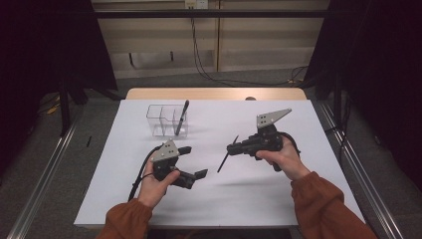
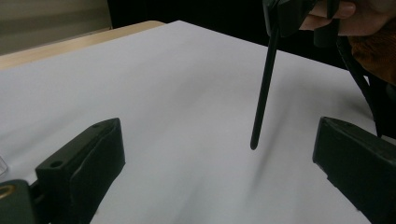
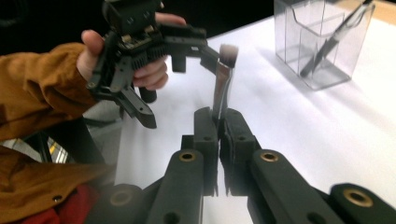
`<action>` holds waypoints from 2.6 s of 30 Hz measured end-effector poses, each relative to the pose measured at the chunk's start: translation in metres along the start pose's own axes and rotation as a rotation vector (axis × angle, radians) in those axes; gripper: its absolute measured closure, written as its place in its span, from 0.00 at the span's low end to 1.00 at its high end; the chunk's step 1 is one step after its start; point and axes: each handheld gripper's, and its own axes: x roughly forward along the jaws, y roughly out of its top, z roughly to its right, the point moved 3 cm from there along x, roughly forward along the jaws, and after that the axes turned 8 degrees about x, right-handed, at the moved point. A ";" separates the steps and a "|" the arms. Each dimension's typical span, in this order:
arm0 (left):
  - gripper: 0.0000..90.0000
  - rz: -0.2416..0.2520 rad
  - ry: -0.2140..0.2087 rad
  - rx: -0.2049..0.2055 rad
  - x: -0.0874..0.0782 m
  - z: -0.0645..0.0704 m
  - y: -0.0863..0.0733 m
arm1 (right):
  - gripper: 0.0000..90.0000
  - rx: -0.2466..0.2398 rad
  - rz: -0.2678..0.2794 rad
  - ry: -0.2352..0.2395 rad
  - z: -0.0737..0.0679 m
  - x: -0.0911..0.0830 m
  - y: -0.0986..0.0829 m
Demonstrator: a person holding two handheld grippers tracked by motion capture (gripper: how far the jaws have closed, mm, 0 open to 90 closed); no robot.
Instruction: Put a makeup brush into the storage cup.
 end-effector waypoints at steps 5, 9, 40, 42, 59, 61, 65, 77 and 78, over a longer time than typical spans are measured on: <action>0.03 0.002 -0.007 0.005 0.003 0.002 0.002 | 0.96 0.000 -0.087 -0.015 0.000 0.003 0.005; 0.02 0.008 -0.010 0.017 0.007 0.004 0.004 | 0.96 0.003 -0.138 -0.025 0.001 0.006 0.009; 0.10 -0.071 -0.067 0.073 0.055 0.012 0.011 | 0.96 -0.001 -0.275 -0.072 0.006 0.019 0.017; 0.11 -0.087 -0.077 0.069 0.057 0.014 0.010 | 0.96 0.001 -0.276 -0.068 0.007 0.020 0.016; 0.62 -0.070 -0.108 0.048 0.058 0.016 0.010 | 0.96 -0.015 -0.263 -0.037 0.002 0.029 0.013; 0.68 -0.061 -0.104 0.049 0.057 0.016 0.011 | 0.96 -0.016 -0.259 -0.037 0.002 0.029 0.013; 0.77 -0.056 -0.108 0.045 0.056 0.015 0.012 | 0.96 -0.021 -0.248 -0.032 0.001 0.027 0.012; 0.90 -0.055 -0.117 0.038 0.058 0.014 0.011 | 0.96 -0.020 -0.222 -0.045 0.002 0.029 0.009; 0.92 -0.056 -0.122 0.037 0.058 0.015 0.011 | 0.96 -0.022 -0.220 -0.048 0.002 0.029 0.009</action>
